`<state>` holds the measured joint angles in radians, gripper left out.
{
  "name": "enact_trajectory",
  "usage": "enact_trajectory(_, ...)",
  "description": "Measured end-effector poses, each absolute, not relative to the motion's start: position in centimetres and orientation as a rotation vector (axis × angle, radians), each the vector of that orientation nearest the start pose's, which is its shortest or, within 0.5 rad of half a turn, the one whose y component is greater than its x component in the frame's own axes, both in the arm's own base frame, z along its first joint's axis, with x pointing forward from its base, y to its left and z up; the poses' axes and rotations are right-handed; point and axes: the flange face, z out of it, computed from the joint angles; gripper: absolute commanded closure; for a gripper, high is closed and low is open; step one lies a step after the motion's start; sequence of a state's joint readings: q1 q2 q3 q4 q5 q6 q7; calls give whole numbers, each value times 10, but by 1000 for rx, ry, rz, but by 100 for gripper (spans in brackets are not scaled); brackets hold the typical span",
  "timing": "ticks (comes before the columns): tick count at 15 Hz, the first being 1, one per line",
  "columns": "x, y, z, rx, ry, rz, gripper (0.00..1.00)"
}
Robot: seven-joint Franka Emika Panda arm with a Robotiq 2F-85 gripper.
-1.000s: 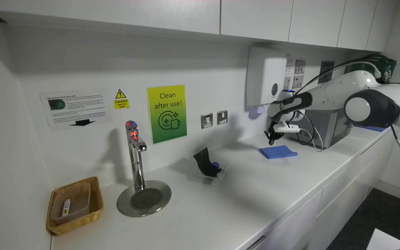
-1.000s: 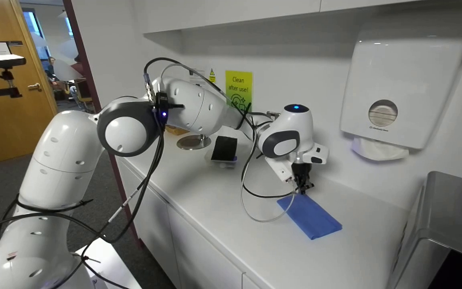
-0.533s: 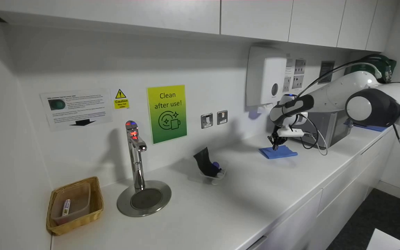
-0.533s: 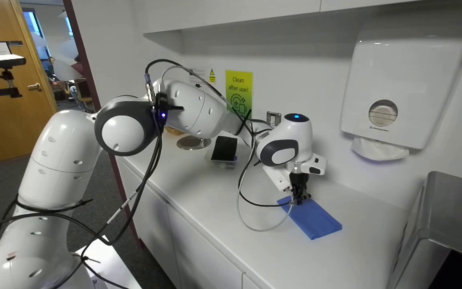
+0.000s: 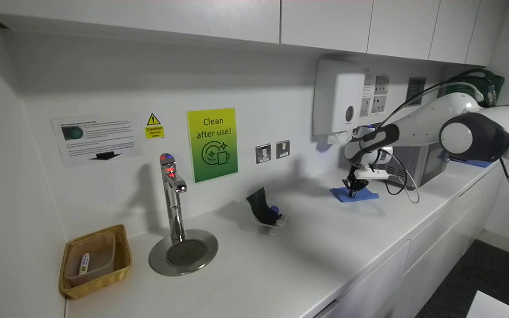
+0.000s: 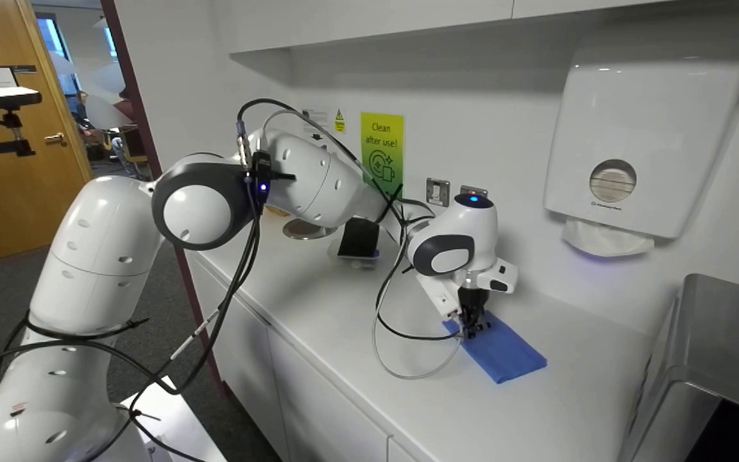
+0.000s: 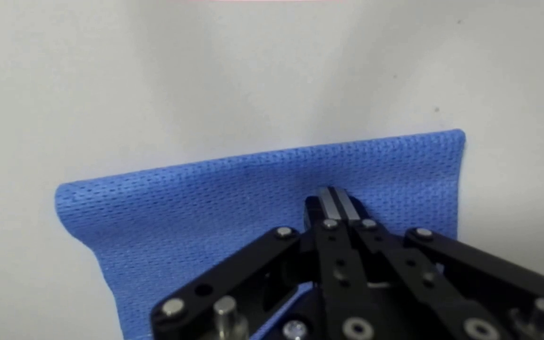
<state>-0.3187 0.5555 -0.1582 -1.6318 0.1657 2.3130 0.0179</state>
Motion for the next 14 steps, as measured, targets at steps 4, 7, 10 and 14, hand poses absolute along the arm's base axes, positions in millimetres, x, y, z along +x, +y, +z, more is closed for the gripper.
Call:
enact_trajectory(4, 625, -314, 311, -2928, 895, -241, 100)
enact_trajectory(7, 626, -320, 309, -2878, 910, -259, 100)
enact_trajectory(10, 632, -322, 309, -2843, 917, -247, 100)
enact_trajectory(14, 648, -313, 308, -2811, 883, -201, 100)
